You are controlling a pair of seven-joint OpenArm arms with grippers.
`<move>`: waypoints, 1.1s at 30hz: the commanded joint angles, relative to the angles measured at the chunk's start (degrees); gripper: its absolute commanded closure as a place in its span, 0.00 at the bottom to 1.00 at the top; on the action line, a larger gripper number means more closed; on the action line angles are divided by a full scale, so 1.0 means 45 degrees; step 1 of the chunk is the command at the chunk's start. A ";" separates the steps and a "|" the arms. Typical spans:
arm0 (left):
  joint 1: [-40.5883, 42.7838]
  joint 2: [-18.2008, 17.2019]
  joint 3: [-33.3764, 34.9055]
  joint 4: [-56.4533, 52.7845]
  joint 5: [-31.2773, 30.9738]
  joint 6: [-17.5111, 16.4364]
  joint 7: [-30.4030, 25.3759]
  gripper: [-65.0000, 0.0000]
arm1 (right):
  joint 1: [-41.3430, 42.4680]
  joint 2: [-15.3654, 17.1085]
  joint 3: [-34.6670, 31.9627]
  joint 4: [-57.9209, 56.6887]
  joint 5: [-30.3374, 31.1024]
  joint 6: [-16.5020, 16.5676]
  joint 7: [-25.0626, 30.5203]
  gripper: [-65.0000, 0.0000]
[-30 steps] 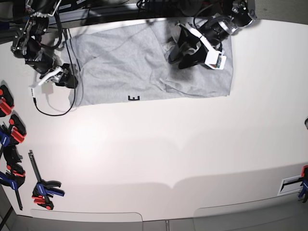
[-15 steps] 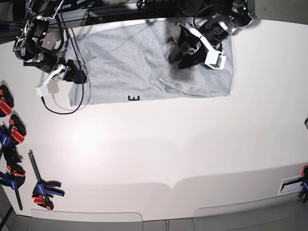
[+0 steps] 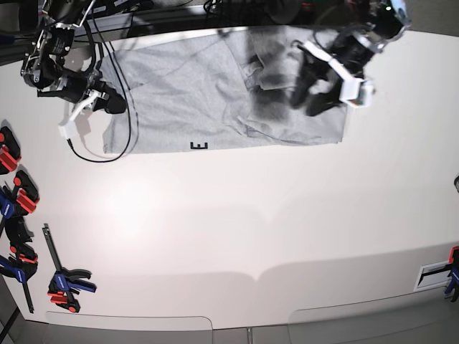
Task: Fold the T-shirt properly
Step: 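Grasp the shirt's other end with the right gripper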
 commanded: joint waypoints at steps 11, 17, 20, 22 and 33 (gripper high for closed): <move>0.0520 -0.0680 -0.3356 0.0053 -0.0248 0.1044 0.0010 0.76 | 0.1457 0.0219 0.0039 0.0199 0.3045 -0.0017 -0.1481 1.00; 0.0627 -0.0680 -0.3628 -0.2336 -0.0291 0.1069 -0.0248 0.76 | 0.1452 0.0214 0.0034 0.0253 0.4648 -0.0017 -0.1698 1.00; 0.0457 -0.0753 -0.3628 -0.3973 -0.0296 0.1064 -0.0967 0.76 | 0.1447 0.0209 0.0034 0.0253 0.5668 -0.0017 -0.1698 1.00; 0.0340 -0.0908 -0.3623 -0.4755 -0.0306 0.1059 -0.1161 0.76 | 0.1452 0.0180 0.0034 0.0287 0.5899 -0.0017 -0.1698 1.00; 0.0102 -0.1098 -0.3580 -0.5338 -0.0690 0.1054 -0.1137 0.76 | 0.1447 -0.0359 -0.0709 0.0801 0.5899 -0.0017 -0.1698 1.00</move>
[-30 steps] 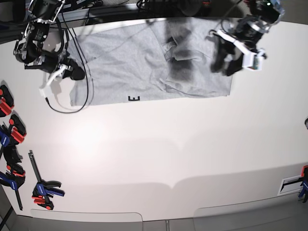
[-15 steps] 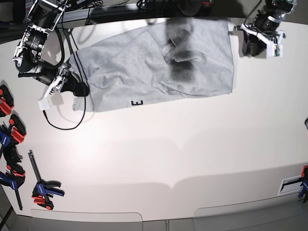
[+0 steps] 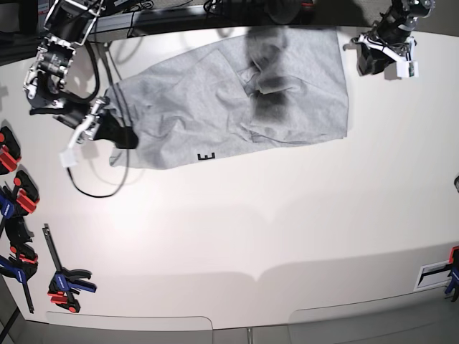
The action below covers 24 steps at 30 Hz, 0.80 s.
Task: Fold the T-shirt properly
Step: 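Grasp the shirt's other end with the right gripper, then lift and fold the right gripper's end over toward the left gripper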
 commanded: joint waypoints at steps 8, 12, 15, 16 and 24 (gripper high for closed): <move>0.0044 -0.0102 -0.0034 0.0175 -0.0228 -0.0053 -0.0175 0.76 | 0.0209 -0.1520 -0.3157 0.2103 0.0497 0.0027 0.0147 1.00; 0.0049 -0.0102 -0.0039 0.0175 -0.0223 -0.0053 -0.0126 0.76 | 0.0209 -0.2671 -0.4673 0.2856 0.0497 0.0027 0.0147 1.00; 0.0049 -0.0102 -0.0039 0.0175 -0.0233 -0.0049 0.0141 0.76 | 0.0214 -0.3653 -0.5926 0.3079 -0.0685 0.0027 0.0147 1.00; 0.0049 -0.0102 -0.0039 0.0175 -0.0228 -0.0049 0.0155 0.76 | 0.0209 -0.3993 -0.6387 0.3079 -0.1239 0.0027 0.0147 1.00; 0.0117 -0.0102 -0.0034 0.0175 -0.0243 -0.0044 0.0194 0.76 | 0.0214 -0.5684 -0.9379 0.3075 -0.5872 0.0027 0.2331 1.00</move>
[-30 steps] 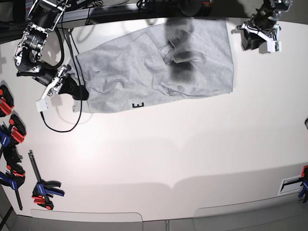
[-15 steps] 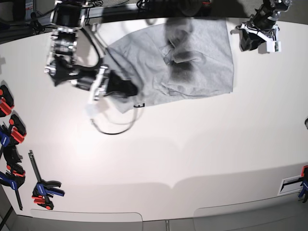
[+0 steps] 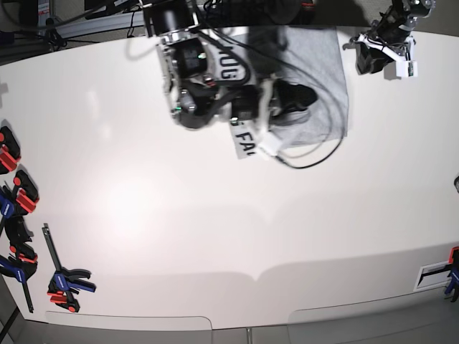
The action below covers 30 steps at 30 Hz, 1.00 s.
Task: Fold the T-shirt properly
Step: 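Lift and fold the right gripper's end over toward the left gripper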
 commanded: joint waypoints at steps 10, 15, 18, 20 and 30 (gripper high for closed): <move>0.0175 -0.0107 -0.0039 0.0175 -0.0641 -0.0044 -0.0189 0.76 | 0.0194 -0.0050 -0.3177 0.0219 -0.2958 0.0027 0.2914 1.00; 0.0180 -0.0112 -0.0039 0.0175 -0.0656 -0.0044 -0.0185 0.76 | 0.0199 -0.0050 -0.4405 0.0219 -0.3206 0.0027 0.4915 0.63; 0.0175 -0.0117 -0.0039 0.0175 -0.1064 -0.0053 0.0078 0.76 | 0.0291 -0.0050 -0.4818 0.0219 -0.3201 0.0027 0.5848 0.60; 0.0180 -0.0121 -0.0039 0.0175 -0.1214 -0.0083 0.0092 0.76 | 0.0442 -0.0050 -0.4998 0.0219 -0.3181 0.0027 0.5843 0.61; 0.0141 -0.0724 -0.0039 0.0180 -0.2924 -0.1093 -0.0005 0.76 | 0.2181 -0.0050 -0.3759 0.1209 -0.2822 0.0027 0.3959 0.61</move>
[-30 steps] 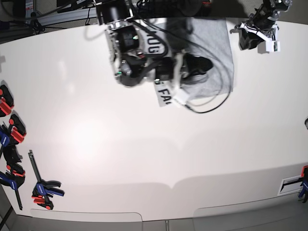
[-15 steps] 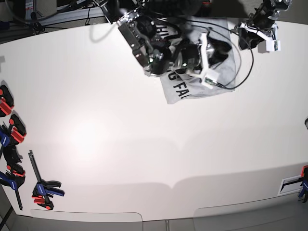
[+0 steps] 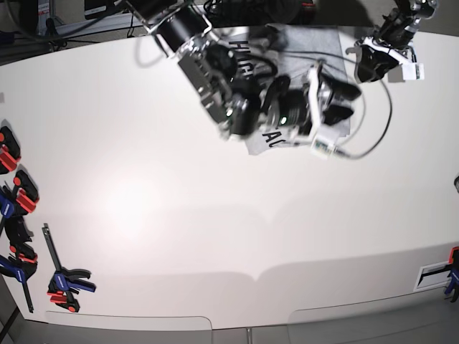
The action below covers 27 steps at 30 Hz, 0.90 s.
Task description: Fold the T-shirt properly
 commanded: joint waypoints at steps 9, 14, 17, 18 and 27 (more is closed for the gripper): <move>0.0078 -0.0345 -0.0044 0.0432 -0.0335 -0.0275 -0.0175 0.76 | -0.0500 -0.0157 0.5659 0.1681 0.0374 -0.0539 -0.1647 0.62; 0.0073 -0.0345 -0.0044 0.2905 -0.0049 -0.0275 0.0049 0.76 | -0.1608 -0.0157 0.7898 0.1681 0.0529 -0.0534 -0.2045 0.71; 0.0068 -0.0350 0.0039 0.4726 0.0189 -0.0275 0.0053 0.76 | -0.2166 -0.0039 0.8233 0.1681 0.1044 -0.0529 -0.2108 0.72; 0.0068 -0.0355 0.0165 0.5226 0.0452 -0.0275 0.0053 0.76 | -0.2331 0.0102 0.8228 0.1681 0.1039 -0.0525 -0.2147 0.75; 0.0073 -0.1763 0.4328 0.5974 0.4580 -0.0275 -0.0559 0.70 | -0.3536 0.0248 0.8208 0.1681 0.1010 -0.0855 -0.2157 1.00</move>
